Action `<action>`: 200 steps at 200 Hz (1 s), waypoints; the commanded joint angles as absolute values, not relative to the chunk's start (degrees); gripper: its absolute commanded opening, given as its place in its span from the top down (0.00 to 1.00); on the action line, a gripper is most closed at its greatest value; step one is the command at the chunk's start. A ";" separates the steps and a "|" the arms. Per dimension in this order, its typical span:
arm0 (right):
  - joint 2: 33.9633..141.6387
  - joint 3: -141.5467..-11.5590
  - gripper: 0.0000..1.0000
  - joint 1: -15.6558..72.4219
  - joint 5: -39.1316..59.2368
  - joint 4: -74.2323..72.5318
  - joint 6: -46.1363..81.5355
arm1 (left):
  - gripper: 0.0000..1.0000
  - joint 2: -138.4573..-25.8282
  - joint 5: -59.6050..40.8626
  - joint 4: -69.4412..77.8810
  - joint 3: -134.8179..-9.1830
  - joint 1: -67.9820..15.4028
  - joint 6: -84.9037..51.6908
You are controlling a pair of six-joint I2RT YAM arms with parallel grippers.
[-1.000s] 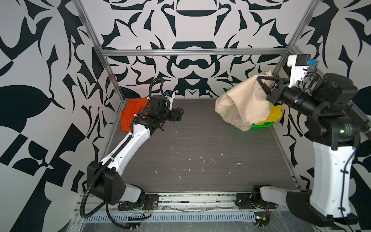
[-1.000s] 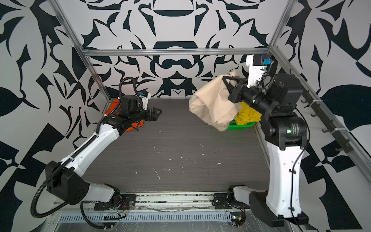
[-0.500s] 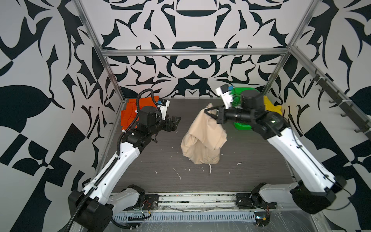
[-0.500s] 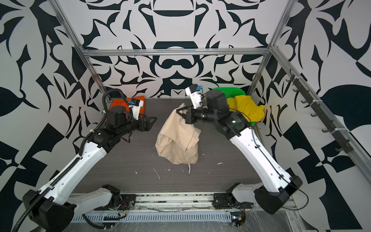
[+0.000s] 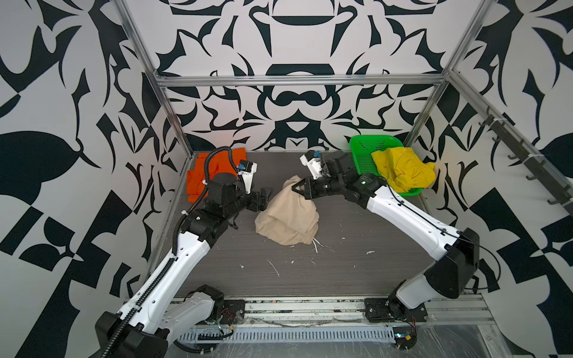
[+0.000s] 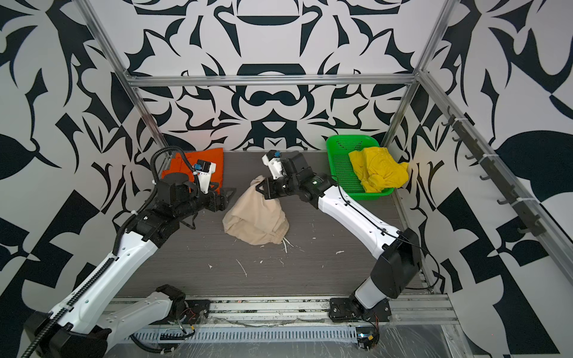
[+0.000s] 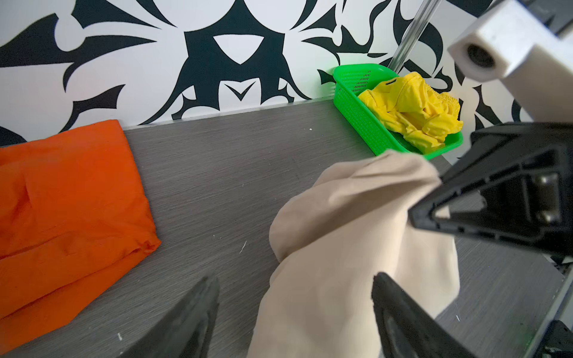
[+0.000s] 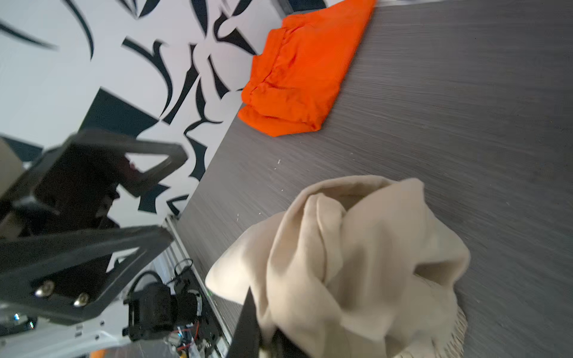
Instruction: Fold and stack the shorts
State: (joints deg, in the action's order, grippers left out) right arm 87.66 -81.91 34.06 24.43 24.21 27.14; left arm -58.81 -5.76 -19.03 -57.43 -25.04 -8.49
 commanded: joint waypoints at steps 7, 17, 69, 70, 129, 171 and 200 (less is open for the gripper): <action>82.68 -77.04 0.40 25.42 17.92 30.13 25.84 | 0.19 -60.80 -5.94 -20.19 -55.18 -24.80 -9.99; 81.31 -77.40 0.33 25.05 13.00 35.42 21.84 | 0.20 -62.09 -5.84 -20.45 -54.78 -24.84 -12.38; 76.59 -76.15 0.28 28.83 4.30 48.74 15.53 | 0.20 -68.76 -9.99 -20.45 -51.42 -25.48 -20.98; 76.53 -75.87 0.28 28.96 4.35 48.58 15.63 | 0.20 -68.88 -10.01 -20.55 -51.33 -25.49 -20.99; 79.32 -59.42 0.24 36.16 12.51 26.23 24.18 | 0.21 -76.55 -12.85 -14.02 -46.41 -25.59 -23.75; 87.57 -57.85 0.22 36.18 8.98 15.56 25.87 | 0.22 -85.63 -10.07 -12.65 -48.76 -26.90 -23.03; 90.98 -58.18 0.22 35.78 7.17 10.93 26.30 | 0.43 -89.69 -8.63 -11.81 -52.09 -27.54 -22.79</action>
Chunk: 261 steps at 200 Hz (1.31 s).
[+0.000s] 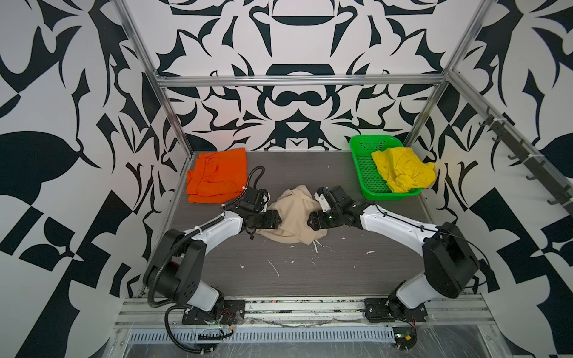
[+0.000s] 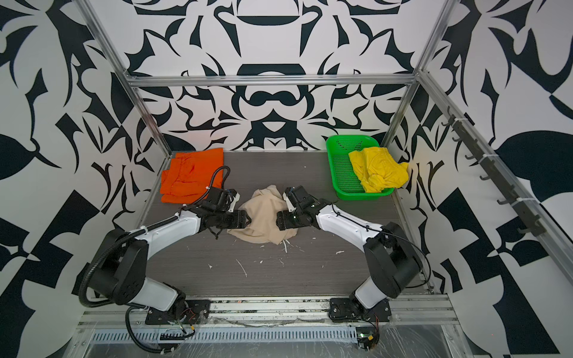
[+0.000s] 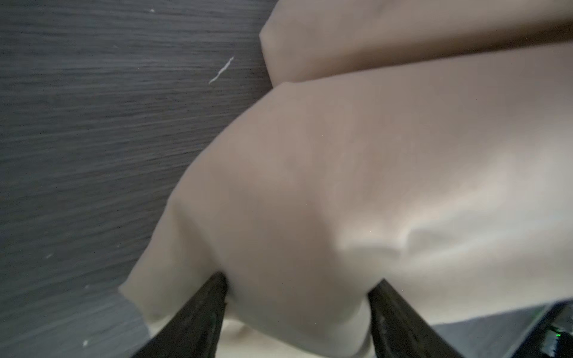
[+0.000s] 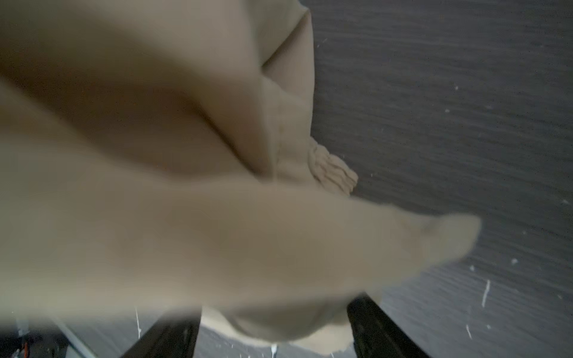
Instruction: Fold and stack the shorts
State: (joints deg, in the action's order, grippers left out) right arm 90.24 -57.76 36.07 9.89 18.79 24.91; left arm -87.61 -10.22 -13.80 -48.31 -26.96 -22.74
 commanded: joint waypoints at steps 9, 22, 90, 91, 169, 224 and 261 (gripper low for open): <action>91.21 -58.01 0.22 35.35 6.86 9.75 26.70 | 0.53 -90.30 -8.92 -11.78 -53.28 -27.76 -22.52; 91.19 -56.88 0.27 34.13 7.17 6.90 28.20 | 0.70 -90.67 -9.15 -11.53 -54.54 -28.27 -22.50; 84.65 -57.11 1.00 29.50 14.44 3.60 30.42 | 0.92 -86.52 -11.25 -8.08 -54.23 -33.49 -26.17; 84.38 -57.25 1.00 29.52 14.34 3.86 30.33 | 0.92 -86.47 -11.25 -8.00 -54.23 -33.57 -26.27; 74.70 -77.14 1.00 33.84 12.76 21.88 23.30 | 0.74 -92.40 -12.36 5.75 -59.06 -42.80 -36.85; 89.10 -87.11 1.00 43.61 10.62 22.50 23.00 | 0.40 -74.96 5.00 -8.05 -50.45 -38.61 -39.14; 105.95 -98.18 1.00 48.44 15.19 21.82 22.85 | 0.34 -52.86 16.28 -21.10 -40.91 -32.14 -42.18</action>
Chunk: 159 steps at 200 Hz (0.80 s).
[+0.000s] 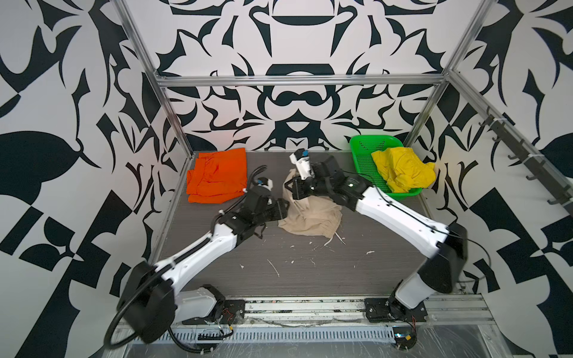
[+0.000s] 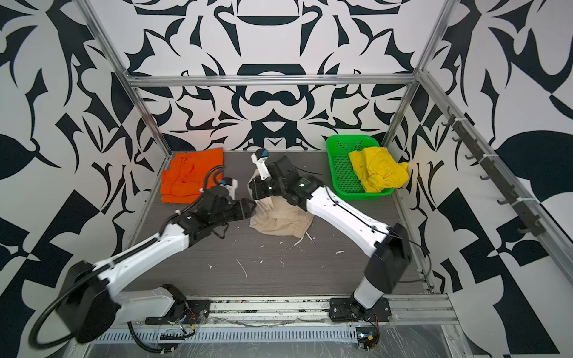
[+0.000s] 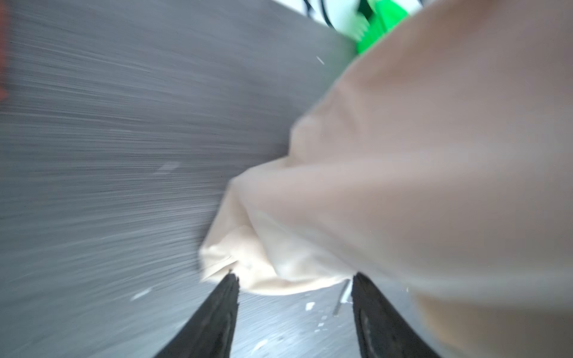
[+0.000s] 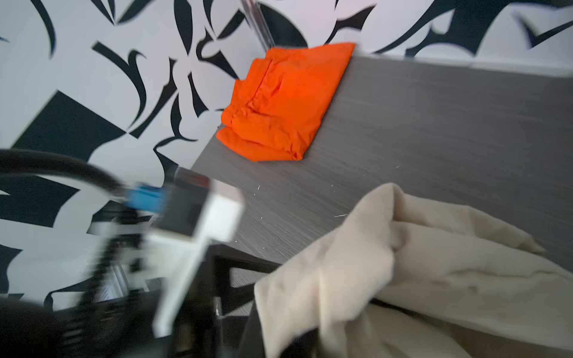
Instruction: Fold and stack the shorts
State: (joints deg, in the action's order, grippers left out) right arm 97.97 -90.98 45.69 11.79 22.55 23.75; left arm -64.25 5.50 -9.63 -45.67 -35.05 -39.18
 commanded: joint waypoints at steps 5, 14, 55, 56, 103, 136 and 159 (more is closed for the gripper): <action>108.17 -100.03 0.97 48.94 15.81 22.20 22.92 | 0.34 -50.11 17.66 -22.77 -39.88 -31.62 -42.39; 111.89 -103.57 0.84 49.75 16.99 23.16 22.91 | 0.32 -45.48 20.00 -25.55 -38.46 -31.00 -42.75; 115.04 -109.47 0.22 50.72 19.32 24.13 23.74 | 0.32 -33.63 22.09 -30.08 -35.33 -30.54 -41.32; 114.87 -109.45 0.22 50.71 19.24 24.15 23.65 | 0.32 -33.56 22.03 -30.07 -35.33 -30.56 -41.23; 101.77 -93.08 0.21 46.04 17.34 21.78 26.56 | 0.32 -42.98 13.22 -23.08 -36.86 -30.57 -35.90; 90.31 -71.94 0.21 35.43 20.74 14.23 34.81 | 0.33 -56.53 5.01 -18.50 -41.17 -30.63 -33.93; 85.94 -59.34 0.22 25.82 22.95 10.92 39.18 | 0.33 -65.04 0.83 -16.38 -43.51 -30.67 -35.26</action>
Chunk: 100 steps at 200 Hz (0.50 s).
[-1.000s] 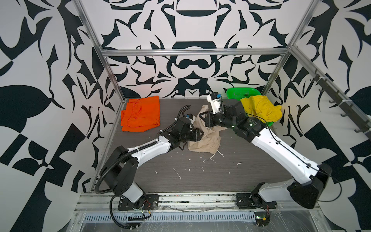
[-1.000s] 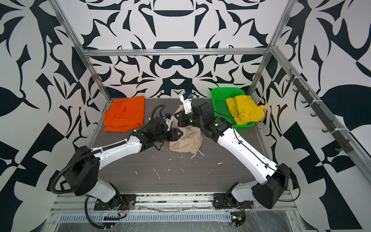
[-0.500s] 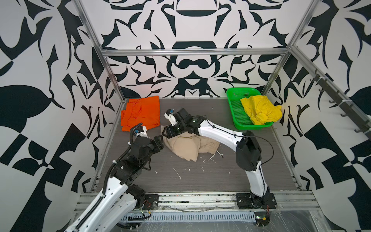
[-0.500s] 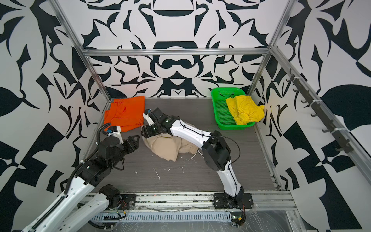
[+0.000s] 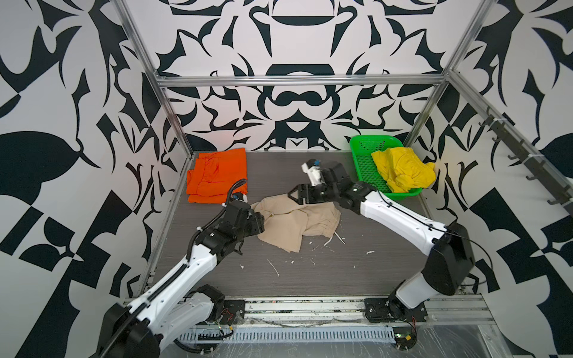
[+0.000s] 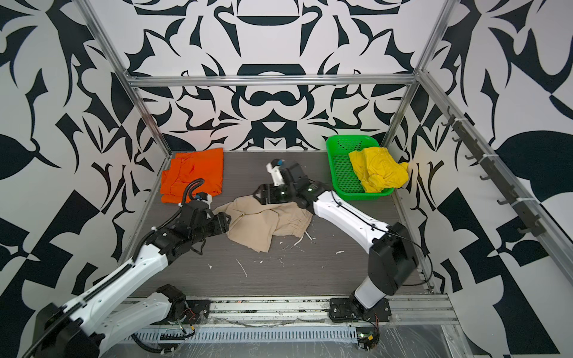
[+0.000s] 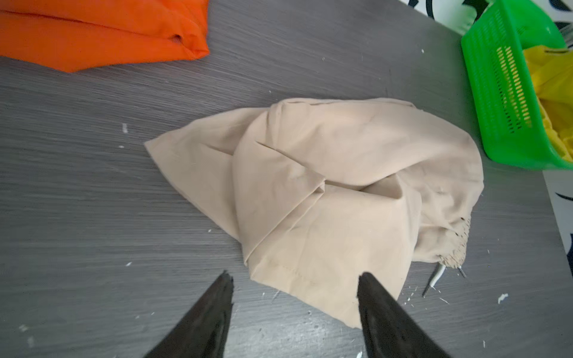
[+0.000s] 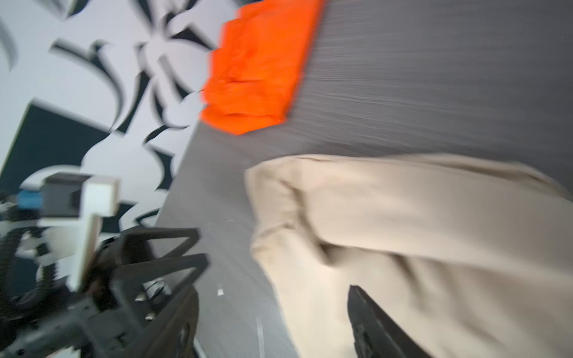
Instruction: Fold and stack the shorts
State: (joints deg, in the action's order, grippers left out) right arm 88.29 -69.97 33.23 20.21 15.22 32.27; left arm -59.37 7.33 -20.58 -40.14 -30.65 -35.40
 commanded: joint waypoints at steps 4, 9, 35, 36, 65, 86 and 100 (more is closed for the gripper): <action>85.66 -57.60 0.22 24.28 23.60 10.20 39.98 | 0.33 -66.30 0.71 -16.37 -43.88 -30.67 -35.53; 85.57 -55.40 0.22 22.25 24.31 9.43 40.86 | 0.32 -67.82 0.88 -16.74 -44.30 -30.68 -36.05; 87.10 -49.06 0.22 16.88 26.36 5.54 42.77 | 0.29 -74.59 5.16 -18.11 -45.60 -30.50 -38.30; 87.19 -48.92 0.22 16.79 26.45 5.32 42.83 | 0.29 -74.87 5.22 -18.11 -45.70 -30.50 -38.35; 90.57 -47.14 0.22 15.69 25.95 2.01 44.98 | 0.28 -79.76 7.72 -18.54 -46.76 -29.93 -39.27; 92.81 -46.94 0.22 15.13 23.09 1.97 45.83 | 0.28 -84.04 8.68 -18.81 -47.91 -29.13 -39.07; 94.43 -46.85 0.22 14.78 22.15 1.38 46.04 | 0.28 -87.07 9.03 -19.51 -49.01 -28.75 -38.60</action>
State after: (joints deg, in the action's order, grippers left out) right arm 93.12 -46.46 15.62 24.12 4.99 44.07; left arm -83.20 6.76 -18.24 -46.37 -29.63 -38.02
